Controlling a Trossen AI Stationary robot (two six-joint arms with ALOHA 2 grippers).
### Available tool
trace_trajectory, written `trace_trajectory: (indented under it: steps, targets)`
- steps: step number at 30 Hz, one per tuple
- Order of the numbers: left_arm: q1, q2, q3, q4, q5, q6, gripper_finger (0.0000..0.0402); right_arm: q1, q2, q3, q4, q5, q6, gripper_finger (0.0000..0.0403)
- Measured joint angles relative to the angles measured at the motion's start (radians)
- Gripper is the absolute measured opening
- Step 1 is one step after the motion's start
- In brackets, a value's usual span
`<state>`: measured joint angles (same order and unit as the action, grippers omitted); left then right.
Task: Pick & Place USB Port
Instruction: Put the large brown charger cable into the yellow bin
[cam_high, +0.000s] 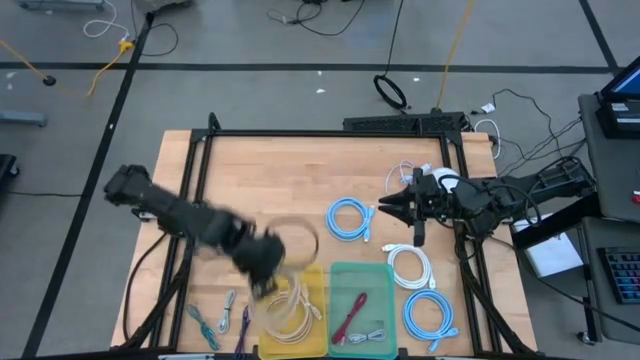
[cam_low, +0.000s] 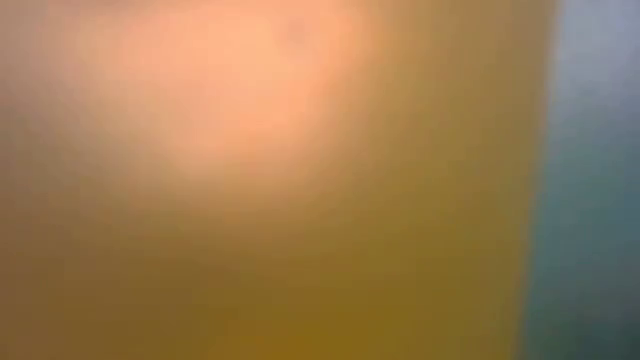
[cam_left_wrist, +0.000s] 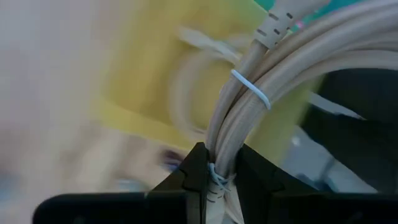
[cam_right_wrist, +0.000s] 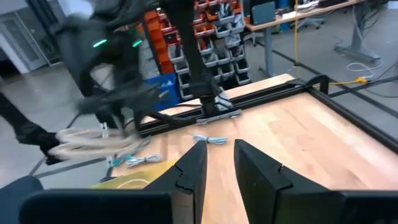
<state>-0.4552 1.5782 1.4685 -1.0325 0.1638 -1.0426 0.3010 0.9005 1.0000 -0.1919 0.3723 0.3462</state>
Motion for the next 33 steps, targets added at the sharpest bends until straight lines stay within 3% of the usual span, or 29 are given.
trace_trajectory:
  steps: [4, 12, 26, 33]
  targets:
    - [-0.07, 0.119, 0.0, 0.11, -0.035, -0.062, 0.0052, -0.015, 0.0, 0.0, 0.001, 0.022, -0.013, 0.0073]
    - [-0.029, 0.334, 0.0, 0.08, 0.063, 0.003, 0.0052, -0.046, 0.0, 0.0, 0.003, 0.021, 0.001, 0.0073]
    - [0.075, 0.366, 0.001, -0.055, 0.085, 0.141, 0.0052, -0.044, 0.0, 0.0, 0.001, 0.019, 0.008, 0.0073]
    - [0.066, 0.366, 0.001, -0.048, 0.099, 0.184, 0.0161, -0.044, 0.0, 0.0, 0.0, 0.017, 0.024, 0.0073]
